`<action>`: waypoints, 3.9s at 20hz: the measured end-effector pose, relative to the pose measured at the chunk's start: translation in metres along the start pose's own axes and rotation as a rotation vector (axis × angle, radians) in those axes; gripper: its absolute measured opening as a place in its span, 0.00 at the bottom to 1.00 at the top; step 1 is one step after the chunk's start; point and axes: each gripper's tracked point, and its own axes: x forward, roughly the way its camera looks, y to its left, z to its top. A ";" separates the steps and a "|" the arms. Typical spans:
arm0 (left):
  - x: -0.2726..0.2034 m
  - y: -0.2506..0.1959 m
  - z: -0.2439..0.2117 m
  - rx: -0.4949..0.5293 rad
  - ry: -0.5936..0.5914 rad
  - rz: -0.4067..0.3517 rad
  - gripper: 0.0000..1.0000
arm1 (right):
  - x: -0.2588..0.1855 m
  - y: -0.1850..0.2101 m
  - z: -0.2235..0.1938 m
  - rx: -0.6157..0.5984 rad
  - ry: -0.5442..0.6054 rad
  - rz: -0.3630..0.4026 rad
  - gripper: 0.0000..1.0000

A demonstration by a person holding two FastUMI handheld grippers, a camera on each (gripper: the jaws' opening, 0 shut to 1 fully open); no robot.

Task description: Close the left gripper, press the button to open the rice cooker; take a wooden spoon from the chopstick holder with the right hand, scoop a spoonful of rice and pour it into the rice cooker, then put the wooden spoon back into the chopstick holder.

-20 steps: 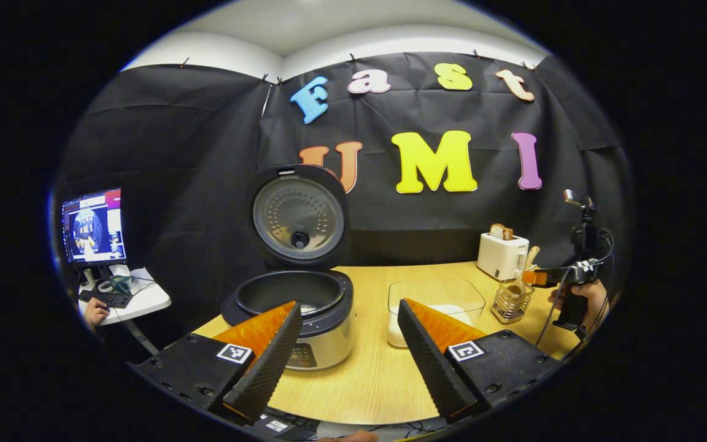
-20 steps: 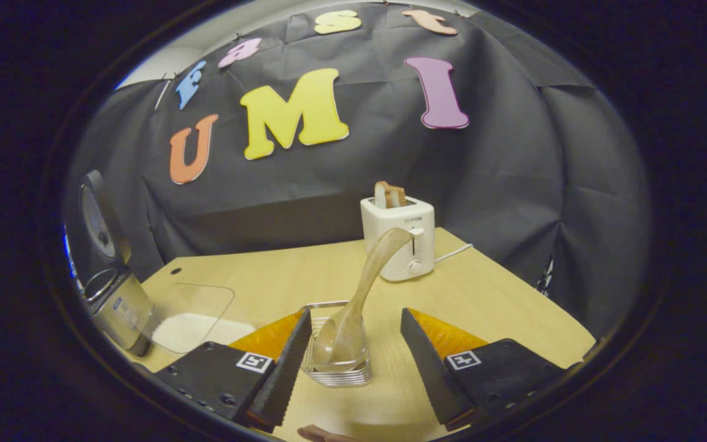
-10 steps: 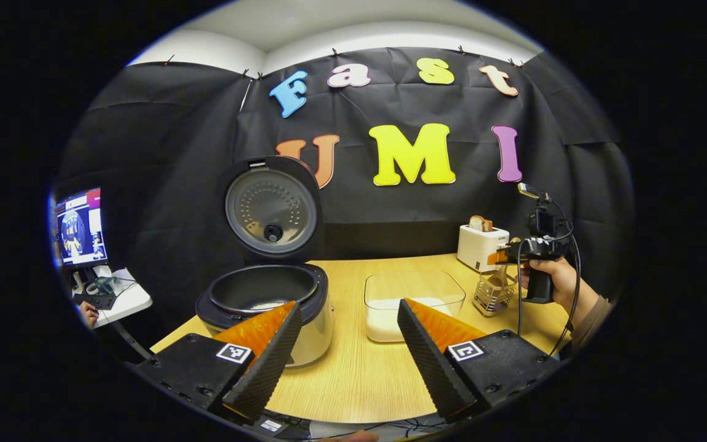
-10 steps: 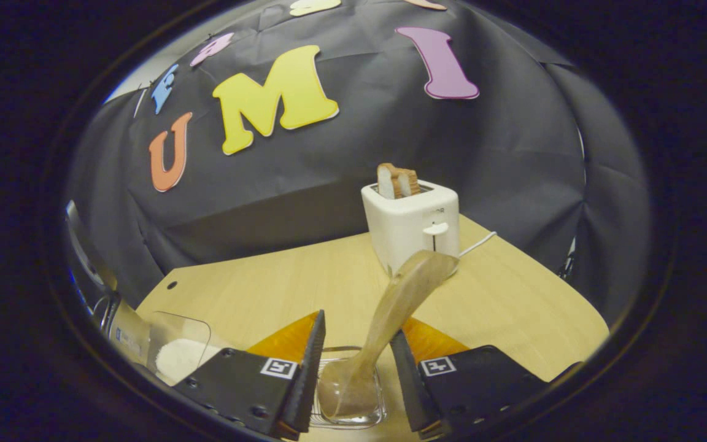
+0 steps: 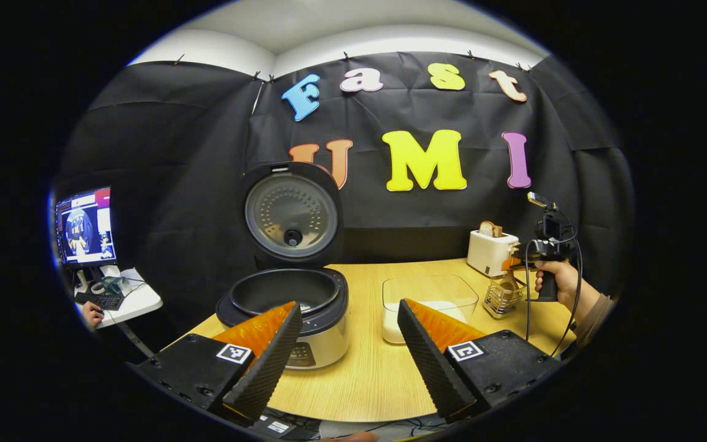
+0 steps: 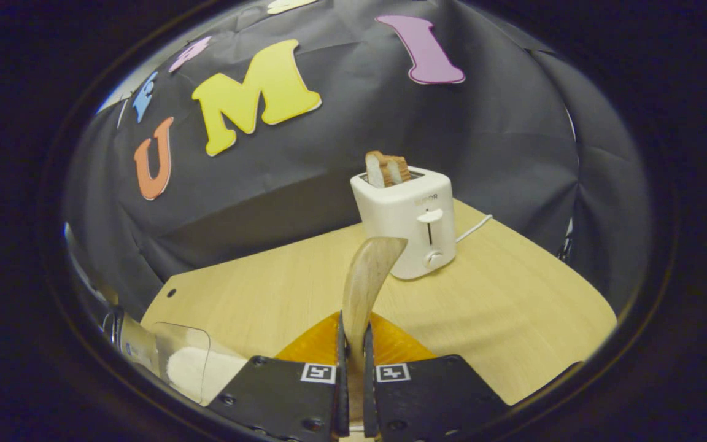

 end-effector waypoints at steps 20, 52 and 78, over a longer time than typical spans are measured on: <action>-0.008 0.035 0.000 -0.020 0.027 0.045 1.00 | -0.113 0.074 0.068 -0.185 -0.275 0.005 0.01; -0.004 0.067 -0.010 -0.038 0.075 0.114 1.00 | -0.066 0.270 -0.097 -0.266 -0.181 0.037 0.01; 0.001 0.074 -0.018 -0.020 0.105 0.122 1.00 | -0.067 0.173 -0.054 0.889 0.084 0.308 0.01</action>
